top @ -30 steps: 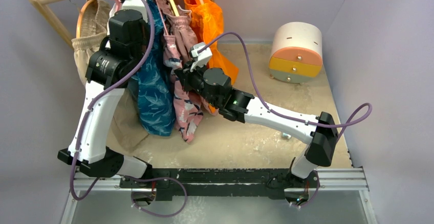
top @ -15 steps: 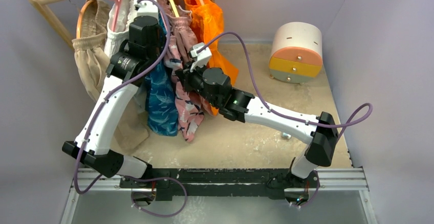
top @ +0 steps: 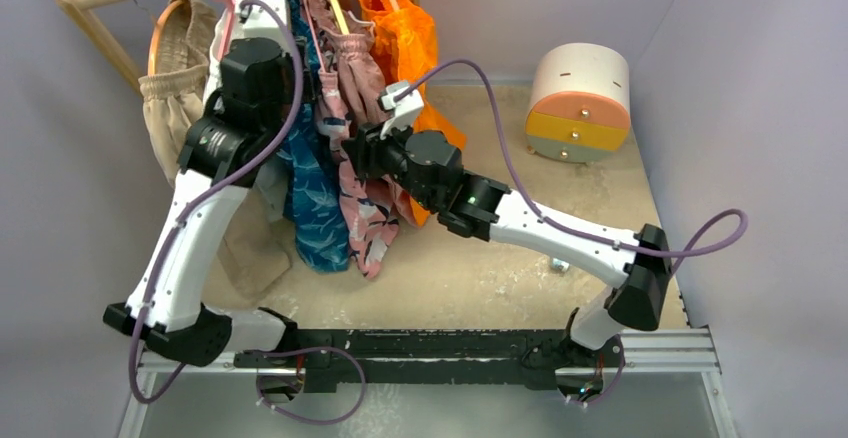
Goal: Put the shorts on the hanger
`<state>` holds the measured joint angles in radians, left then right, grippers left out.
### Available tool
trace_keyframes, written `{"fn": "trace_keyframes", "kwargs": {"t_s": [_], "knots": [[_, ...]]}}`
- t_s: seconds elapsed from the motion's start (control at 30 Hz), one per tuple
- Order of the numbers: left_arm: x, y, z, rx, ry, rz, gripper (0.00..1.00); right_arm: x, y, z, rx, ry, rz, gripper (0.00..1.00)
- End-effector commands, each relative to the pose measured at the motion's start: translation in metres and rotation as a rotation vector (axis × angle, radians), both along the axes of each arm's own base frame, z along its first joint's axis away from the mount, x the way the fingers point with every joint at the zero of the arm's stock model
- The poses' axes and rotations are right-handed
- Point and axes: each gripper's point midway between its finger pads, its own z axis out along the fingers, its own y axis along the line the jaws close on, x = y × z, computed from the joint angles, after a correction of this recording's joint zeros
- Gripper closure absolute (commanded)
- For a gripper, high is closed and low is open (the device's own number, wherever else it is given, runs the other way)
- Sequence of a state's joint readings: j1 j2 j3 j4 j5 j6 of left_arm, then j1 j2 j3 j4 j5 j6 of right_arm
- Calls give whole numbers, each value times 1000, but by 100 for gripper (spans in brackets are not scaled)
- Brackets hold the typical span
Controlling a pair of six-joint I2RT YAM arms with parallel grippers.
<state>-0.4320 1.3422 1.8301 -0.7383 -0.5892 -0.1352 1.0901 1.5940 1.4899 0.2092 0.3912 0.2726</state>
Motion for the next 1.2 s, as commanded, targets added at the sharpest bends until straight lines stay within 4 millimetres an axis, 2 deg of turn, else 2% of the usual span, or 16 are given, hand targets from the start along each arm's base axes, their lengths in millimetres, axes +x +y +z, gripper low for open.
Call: {"fn": "trace_keyframes", "kwargs": {"t_s": [0.0, 0.17, 0.27, 0.3, 0.33, 0.57, 0.7, 0.87, 1.17], "knots": [[-53, 10, 56, -126, -166, -77, 46, -12, -37, 56, 104, -58, -36, 48], [-91, 12, 74, -159, -240, -167, 40, -26, -71, 61, 76, -76, -49, 27], [-110, 0, 76, -198, -252, -276, 37, -37, -98, 67, 59, -76, -66, 11], [-116, -7, 74, -221, -253, -317, 36, -41, -106, 69, 57, -71, -67, 3], [-121, -16, 71, -242, -248, -372, 34, -46, -114, 69, 55, -63, -67, 1], [-160, -73, 48, -409, -218, -722, 28, -74, -176, 78, 128, -13, -105, 1], [-175, -91, 30, -497, -178, -828, 26, -87, -210, 66, 165, 98, -163, 1], [-178, -91, 2, -540, -108, -804, 24, -99, -240, 46, 177, 185, -216, 1], [-172, -83, -35, -628, -52, -695, 22, -117, -257, 34, 236, 253, -189, 1]]}}
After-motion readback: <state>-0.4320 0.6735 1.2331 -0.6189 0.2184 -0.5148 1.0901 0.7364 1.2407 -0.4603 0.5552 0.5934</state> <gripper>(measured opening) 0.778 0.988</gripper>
